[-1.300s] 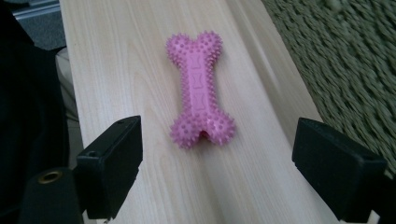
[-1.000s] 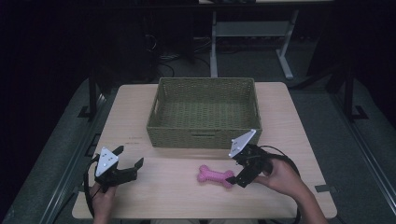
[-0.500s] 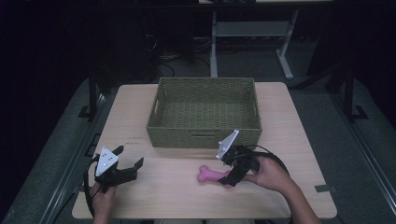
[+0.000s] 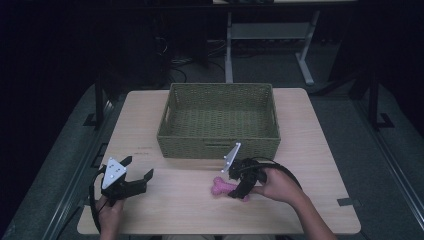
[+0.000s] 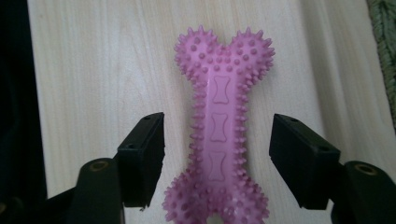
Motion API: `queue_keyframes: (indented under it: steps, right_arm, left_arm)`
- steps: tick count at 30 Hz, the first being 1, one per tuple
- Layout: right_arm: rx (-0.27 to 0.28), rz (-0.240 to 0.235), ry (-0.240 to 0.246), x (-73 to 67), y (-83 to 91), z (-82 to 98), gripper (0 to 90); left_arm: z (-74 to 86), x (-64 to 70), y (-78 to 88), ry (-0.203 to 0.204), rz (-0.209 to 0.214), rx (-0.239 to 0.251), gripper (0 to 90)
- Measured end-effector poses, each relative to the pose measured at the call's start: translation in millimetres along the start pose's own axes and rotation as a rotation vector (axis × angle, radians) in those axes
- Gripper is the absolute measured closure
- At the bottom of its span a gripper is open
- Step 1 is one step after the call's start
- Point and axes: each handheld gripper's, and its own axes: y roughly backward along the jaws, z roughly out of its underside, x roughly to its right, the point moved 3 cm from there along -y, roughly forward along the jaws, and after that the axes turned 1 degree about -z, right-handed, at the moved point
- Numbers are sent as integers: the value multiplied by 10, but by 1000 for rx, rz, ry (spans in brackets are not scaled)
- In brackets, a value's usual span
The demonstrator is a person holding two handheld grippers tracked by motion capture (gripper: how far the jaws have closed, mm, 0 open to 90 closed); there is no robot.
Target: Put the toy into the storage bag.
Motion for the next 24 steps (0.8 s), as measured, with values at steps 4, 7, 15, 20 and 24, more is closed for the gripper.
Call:
queue_keyframes:
  steps: [4,7,15,20,24]
  right_arm:
    - [-26,3,8,17,-72,-13,402]
    - [-32,3,10,24,-88,-13,416]
    - [-51,1,24,24,-144,-18,474]
    - [-73,13,36,17,-182,-17,497]
    - [-74,12,41,20,-200,-25,520]
  left_arm:
    - [1,-4,-1,3,0,0,138]
    - [2,-8,0,4,-2,-2,139]
    - [2,-13,4,4,-3,0,138]
    - [1,-4,3,3,-3,0,138]
    - [2,-16,6,4,-3,0,138]
